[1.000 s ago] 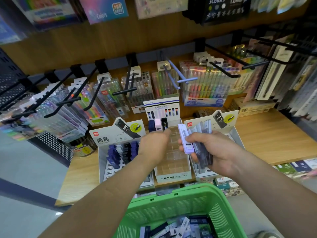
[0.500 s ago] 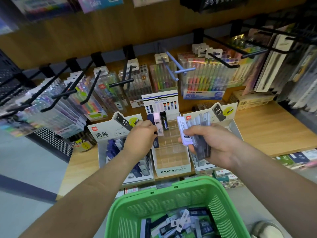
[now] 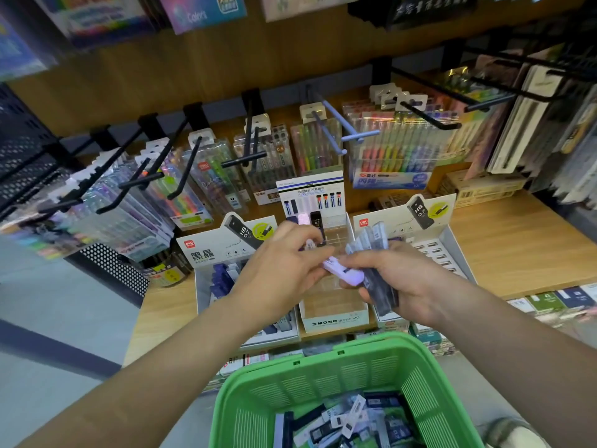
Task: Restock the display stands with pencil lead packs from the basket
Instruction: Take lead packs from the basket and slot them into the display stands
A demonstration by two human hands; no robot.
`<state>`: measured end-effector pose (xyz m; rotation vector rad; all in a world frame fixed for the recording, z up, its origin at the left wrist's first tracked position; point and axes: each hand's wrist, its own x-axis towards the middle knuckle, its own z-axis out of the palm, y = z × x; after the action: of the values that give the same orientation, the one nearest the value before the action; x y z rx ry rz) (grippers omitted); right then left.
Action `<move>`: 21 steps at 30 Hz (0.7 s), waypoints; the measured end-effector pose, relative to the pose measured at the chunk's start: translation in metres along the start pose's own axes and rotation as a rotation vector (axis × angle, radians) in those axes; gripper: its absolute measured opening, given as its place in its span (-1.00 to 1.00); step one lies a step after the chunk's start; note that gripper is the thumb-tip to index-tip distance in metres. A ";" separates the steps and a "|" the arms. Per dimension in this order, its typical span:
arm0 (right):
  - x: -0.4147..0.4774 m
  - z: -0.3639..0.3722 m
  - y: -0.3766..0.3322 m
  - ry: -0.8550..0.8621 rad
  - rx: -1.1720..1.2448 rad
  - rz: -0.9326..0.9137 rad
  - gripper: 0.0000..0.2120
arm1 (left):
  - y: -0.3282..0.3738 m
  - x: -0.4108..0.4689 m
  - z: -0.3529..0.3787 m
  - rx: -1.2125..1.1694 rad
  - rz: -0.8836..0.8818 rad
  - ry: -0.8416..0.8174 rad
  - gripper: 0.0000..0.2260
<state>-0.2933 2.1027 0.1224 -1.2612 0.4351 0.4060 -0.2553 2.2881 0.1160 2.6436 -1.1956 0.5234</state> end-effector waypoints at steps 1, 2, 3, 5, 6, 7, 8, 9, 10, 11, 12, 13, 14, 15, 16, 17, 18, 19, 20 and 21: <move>0.000 0.001 0.000 -0.011 0.023 0.007 -0.78 | 0.003 -0.002 -0.002 -0.064 -0.055 -0.013 -0.77; 0.000 0.001 0.000 -0.020 0.049 0.012 -0.79 | 0.007 -0.002 -0.003 -0.193 -0.173 -0.037 -0.82; 0.001 0.002 -0.001 -0.026 0.072 0.011 -0.79 | 0.010 -0.002 -0.005 -0.364 -0.339 -0.058 -0.86; 0.002 0.002 -0.001 -0.034 0.105 -0.011 -0.80 | 0.015 0.001 -0.008 -0.803 -0.703 -0.051 -0.92; 0.002 0.003 -0.001 -0.041 0.110 -0.028 -0.80 | 0.018 0.002 -0.010 -0.999 -0.820 -0.033 -0.92; 0.001 0.004 -0.001 -0.052 0.106 -0.045 -0.78 | 0.020 0.001 -0.012 -1.128 -0.873 -0.018 -0.88; 0.001 0.006 0.000 -0.067 0.098 -0.059 -0.75 | 0.022 0.001 -0.014 -1.209 -0.888 -0.010 -0.82; 0.000 0.007 0.000 -0.079 0.094 -0.069 -0.74 | 0.024 0.000 -0.015 -1.262 -0.886 -0.012 -0.75; 0.000 0.008 0.000 -0.085 0.095 -0.076 -0.74 | 0.026 -0.001 -0.016 -1.284 -0.878 -0.020 -0.70; -0.001 0.010 0.001 -0.085 0.093 -0.081 -0.76 | 0.029 -0.002 -0.017 -1.286 -0.871 -0.034 -0.64; -0.001 0.010 0.001 -0.079 0.083 -0.083 -0.79 | 0.030 -0.003 -0.017 -1.282 -0.861 -0.054 -0.59; -0.002 0.011 0.001 -0.073 0.072 -0.079 -0.82 | 0.030 -0.003 -0.018 -1.281 -0.847 -0.082 -0.54; -0.002 0.010 0.001 -0.076 0.069 -0.068 -0.84 | 0.029 -0.004 -0.019 -1.294 -0.825 -0.112 -0.50; -0.003 0.009 0.001 -0.092 0.080 -0.052 -0.85 | 0.027 -0.004 -0.022 -1.328 -0.806 -0.131 -0.47; -0.003 0.008 0.000 -0.116 0.102 -0.031 -0.85 | 0.022 -0.004 -0.025 -1.378 -0.798 -0.128 -0.46; -0.004 0.007 -0.001 -0.148 0.124 -0.009 -0.84 | 0.017 -0.003 -0.028 -1.432 -0.803 -0.116 -0.48; -0.005 0.007 -0.001 -0.186 0.136 0.014 -0.80 | 0.012 -0.003 -0.031 -1.474 -0.808 -0.109 -0.52; -0.006 0.007 -0.001 -0.232 0.135 0.036 -0.77 | 0.007 -0.003 -0.034 -1.493 -0.807 -0.120 -0.57; -0.007 0.007 -0.001 -0.284 0.125 0.054 -0.77 | 0.004 -0.004 -0.035 -1.490 -0.796 -0.141 -0.64; -0.007 0.007 0.000 -0.333 0.113 0.068 -0.80 | 0.002 -0.005 -0.036 -1.482 -0.786 -0.160 -0.70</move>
<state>-0.2990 2.1087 0.1280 -1.0469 0.2144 0.6295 -0.2678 2.3015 0.1470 1.5333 -0.1810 -0.5478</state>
